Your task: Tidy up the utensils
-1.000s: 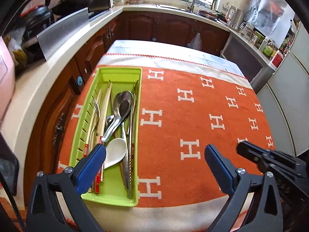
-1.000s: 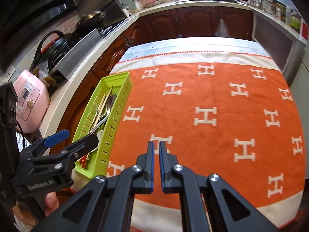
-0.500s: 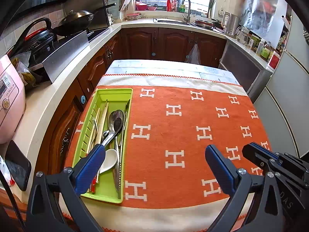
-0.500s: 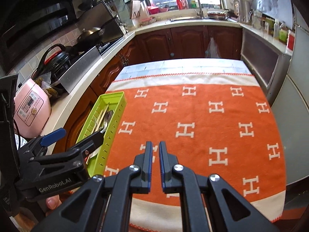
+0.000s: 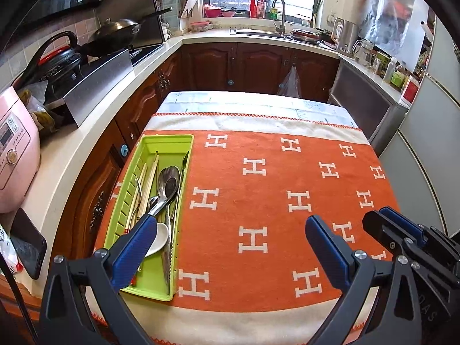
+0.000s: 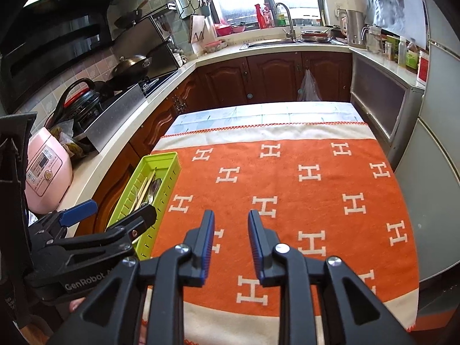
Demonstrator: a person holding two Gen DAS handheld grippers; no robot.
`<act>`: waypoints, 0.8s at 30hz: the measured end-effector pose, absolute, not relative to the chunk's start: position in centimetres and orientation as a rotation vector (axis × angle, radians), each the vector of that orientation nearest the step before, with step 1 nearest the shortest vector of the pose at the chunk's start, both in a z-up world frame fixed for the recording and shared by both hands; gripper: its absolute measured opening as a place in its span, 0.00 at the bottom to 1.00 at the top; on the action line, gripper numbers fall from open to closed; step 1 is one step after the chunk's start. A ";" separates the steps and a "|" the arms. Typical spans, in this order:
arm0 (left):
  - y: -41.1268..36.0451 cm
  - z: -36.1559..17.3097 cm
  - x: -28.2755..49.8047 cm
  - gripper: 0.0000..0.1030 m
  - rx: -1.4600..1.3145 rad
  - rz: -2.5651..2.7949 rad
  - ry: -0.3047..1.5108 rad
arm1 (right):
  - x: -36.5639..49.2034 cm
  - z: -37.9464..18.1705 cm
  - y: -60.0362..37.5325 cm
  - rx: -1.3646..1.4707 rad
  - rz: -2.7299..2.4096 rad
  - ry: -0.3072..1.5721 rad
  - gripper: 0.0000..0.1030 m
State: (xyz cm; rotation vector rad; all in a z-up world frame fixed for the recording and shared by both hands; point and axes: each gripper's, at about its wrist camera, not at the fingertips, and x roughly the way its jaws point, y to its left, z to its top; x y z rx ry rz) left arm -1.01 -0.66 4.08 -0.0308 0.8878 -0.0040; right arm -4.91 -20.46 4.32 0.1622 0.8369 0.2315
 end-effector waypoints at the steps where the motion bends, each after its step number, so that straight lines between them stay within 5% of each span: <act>1: -0.7 4.2 -1.0 0.99 -0.031 -0.004 0.885 | -4.9 4.4 -20.5 0.164 0.231 0.835 0.23; 24: -1.1 4.3 -1.0 0.99 -0.023 0.008 0.887 | -4.9 4.3 -21.3 0.166 0.215 0.828 0.23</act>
